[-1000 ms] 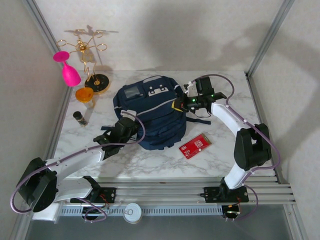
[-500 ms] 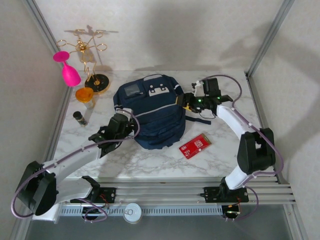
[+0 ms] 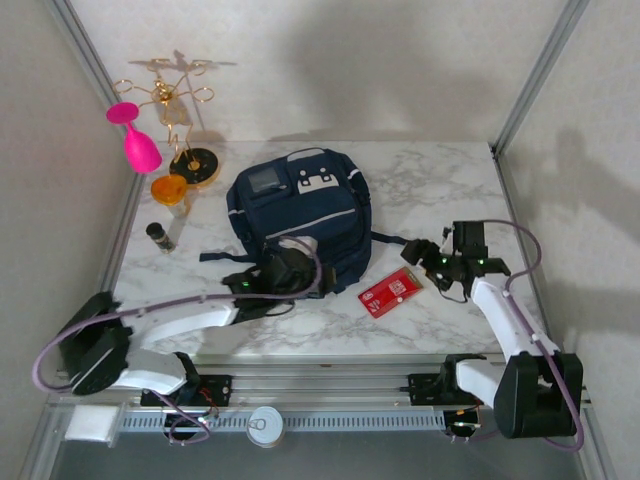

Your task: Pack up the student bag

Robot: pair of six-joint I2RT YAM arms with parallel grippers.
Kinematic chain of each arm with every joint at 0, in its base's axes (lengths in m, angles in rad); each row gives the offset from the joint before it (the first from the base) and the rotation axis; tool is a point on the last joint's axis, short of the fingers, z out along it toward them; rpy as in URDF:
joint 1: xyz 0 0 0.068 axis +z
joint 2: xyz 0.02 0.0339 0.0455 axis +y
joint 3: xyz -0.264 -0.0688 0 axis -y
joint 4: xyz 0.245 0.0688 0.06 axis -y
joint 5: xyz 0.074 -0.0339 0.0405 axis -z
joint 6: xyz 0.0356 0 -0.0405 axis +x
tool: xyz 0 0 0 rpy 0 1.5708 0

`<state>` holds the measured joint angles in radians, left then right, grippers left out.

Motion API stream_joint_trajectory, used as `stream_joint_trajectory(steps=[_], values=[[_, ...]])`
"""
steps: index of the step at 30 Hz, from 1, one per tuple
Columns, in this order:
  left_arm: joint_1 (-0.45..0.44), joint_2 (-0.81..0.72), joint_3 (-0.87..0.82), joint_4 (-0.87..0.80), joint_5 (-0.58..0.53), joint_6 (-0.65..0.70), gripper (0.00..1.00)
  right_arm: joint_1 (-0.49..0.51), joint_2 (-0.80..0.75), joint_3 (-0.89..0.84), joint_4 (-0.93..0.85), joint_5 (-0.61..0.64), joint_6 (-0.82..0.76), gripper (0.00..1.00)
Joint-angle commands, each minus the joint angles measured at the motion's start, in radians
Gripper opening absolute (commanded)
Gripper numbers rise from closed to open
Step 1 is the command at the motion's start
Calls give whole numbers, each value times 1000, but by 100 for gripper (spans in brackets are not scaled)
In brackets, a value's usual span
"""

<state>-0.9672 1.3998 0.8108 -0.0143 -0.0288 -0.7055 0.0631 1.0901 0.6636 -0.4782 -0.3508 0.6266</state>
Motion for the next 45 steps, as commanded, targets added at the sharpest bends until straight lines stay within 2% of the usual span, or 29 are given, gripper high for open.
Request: stream_joint_trajectory(steps=[1, 5, 13, 23, 26, 30, 35, 43, 45], values=[[-55, 164, 113, 57, 38, -14, 49, -3, -52, -86, -47, 26, 52, 80], [-72, 365, 219, 119, 131, -27, 42, -4, -97, -212, 59, -56, 82, 76], [-88, 564, 371, 45, 35, -12, 32, -5, -98, -310, 147, -159, 67, 65], [-67, 652, 409, 18, 26, -42, 23, -5, 3, -321, 255, -244, 70, 62], [-55, 668, 404, 17, 59, -88, 20, -4, 19, -323, 283, -276, 71, 62], [-59, 674, 396, -3, 54, -109, 15, -3, 4, -323, 351, -344, 92, 62], [-62, 662, 376, 1, 62, -121, 14, -4, -28, -324, 382, -346, 101, 60], [-64, 665, 369, 55, 82, -153, 13, -4, 11, -358, 460, -368, 93, 48], [-64, 673, 373, 60, 90, -154, 13, -4, 28, -364, 474, -363, 81, 42]])
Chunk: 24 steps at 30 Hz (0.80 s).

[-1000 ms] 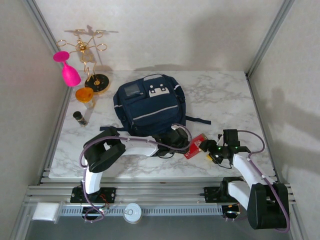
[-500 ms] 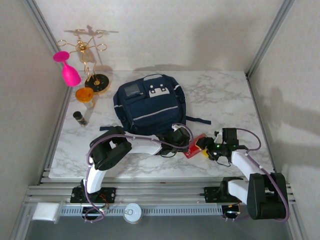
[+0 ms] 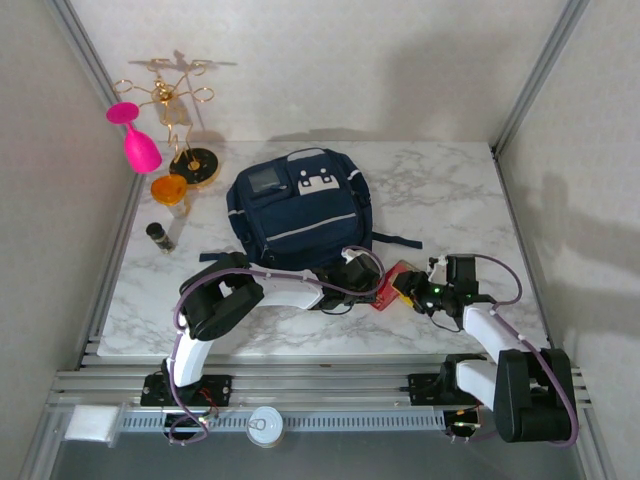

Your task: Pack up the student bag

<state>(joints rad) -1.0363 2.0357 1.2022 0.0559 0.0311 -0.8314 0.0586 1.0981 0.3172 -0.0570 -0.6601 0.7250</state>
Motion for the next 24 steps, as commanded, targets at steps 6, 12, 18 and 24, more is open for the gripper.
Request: stream_joint_trajectory(steps=[6, 12, 18, 24], values=[[2, 22, -18, -1, 37, -15, 14, 1, 46, -21, 69, -53, -38, 26], [3, 2, 8, -6, 42, 1, 18, -3, 57, 1, 57, -54, -51, 13], [2, -123, -69, 107, 117, -6, 25, -26, 4, 49, -28, -35, -80, 0], [6, -358, -100, -39, 20, 146, 34, -45, -83, 154, -188, 24, -127, 0]])
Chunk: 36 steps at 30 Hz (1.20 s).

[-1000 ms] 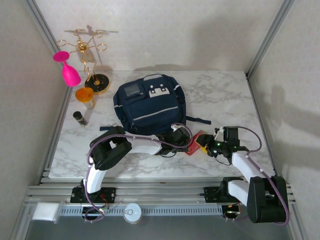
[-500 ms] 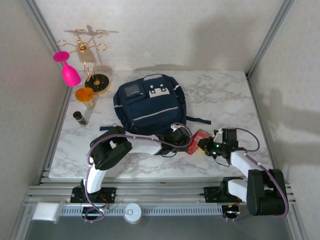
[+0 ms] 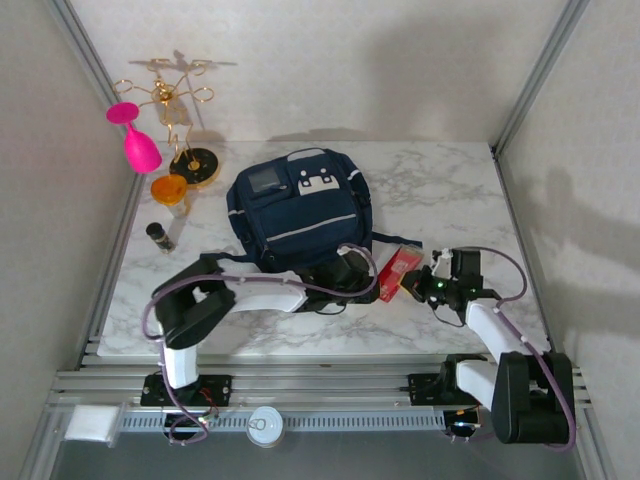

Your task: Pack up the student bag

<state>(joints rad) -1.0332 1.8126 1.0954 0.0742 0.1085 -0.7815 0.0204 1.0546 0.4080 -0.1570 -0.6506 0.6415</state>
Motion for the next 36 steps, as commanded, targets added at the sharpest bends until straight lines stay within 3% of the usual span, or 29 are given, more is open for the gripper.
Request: stream_joint_trajectory(steps=[1, 3, 7, 15, 20, 27, 33, 36], values=[[7, -174, 9, -98, -96, 143, 37, -7, -50, 83, -110, 11, -48, 0], [19, -237, 12, -185, -166, 249, 42, -7, -62, 122, -146, 4, -51, 0], [75, -288, 47, -395, -407, 399, 46, -7, -66, 194, -192, -43, -67, 0], [140, -245, 44, -445, -470, 700, 61, -1, -36, 297, -222, -137, -60, 0], [140, -224, 18, -400, -602, 783, 70, 4, -15, 298, -202, -151, -52, 0], [144, -206, 7, -351, -556, 899, 79, 12, 12, 292, -172, -156, -42, 0], [148, -159, 62, -415, -488, 940, 79, 21, 27, 284, -142, -160, -30, 0], [164, -135, 83, -442, -515, 955, 78, 28, 36, 288, -135, -159, -27, 0]])
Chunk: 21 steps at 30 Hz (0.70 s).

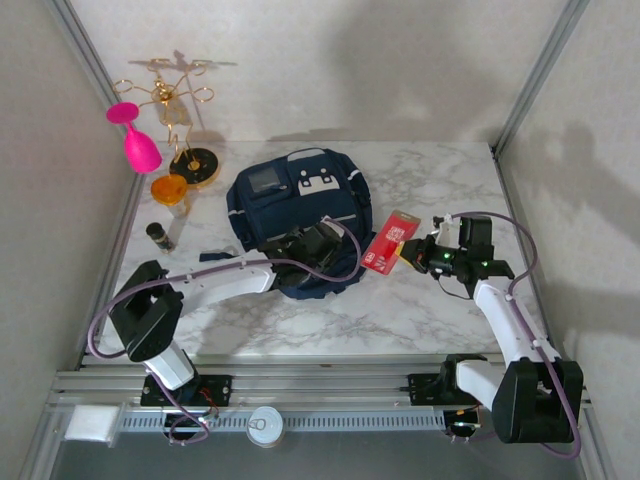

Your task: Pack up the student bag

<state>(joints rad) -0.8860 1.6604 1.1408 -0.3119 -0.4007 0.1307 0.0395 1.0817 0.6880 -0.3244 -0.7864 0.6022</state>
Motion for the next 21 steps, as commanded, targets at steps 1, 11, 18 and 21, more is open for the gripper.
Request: stream_joint_trajectory(steps=[1, 11, 18, 21], values=[[25, 22, 45, -65, -16, 44, 77, 9, 11, 8, 33, -23, 12, 0], [101, -62, 96, -77, 38, 78, 56, 62, 15, 4, 61, -19, 40, 0], [123, -66, 115, -65, 76, 83, 35, 130, 14, -29, 183, -30, 161, 0], [124, -52, 131, -67, 100, 63, 20, 159, 27, -57, 276, -22, 250, 0]])
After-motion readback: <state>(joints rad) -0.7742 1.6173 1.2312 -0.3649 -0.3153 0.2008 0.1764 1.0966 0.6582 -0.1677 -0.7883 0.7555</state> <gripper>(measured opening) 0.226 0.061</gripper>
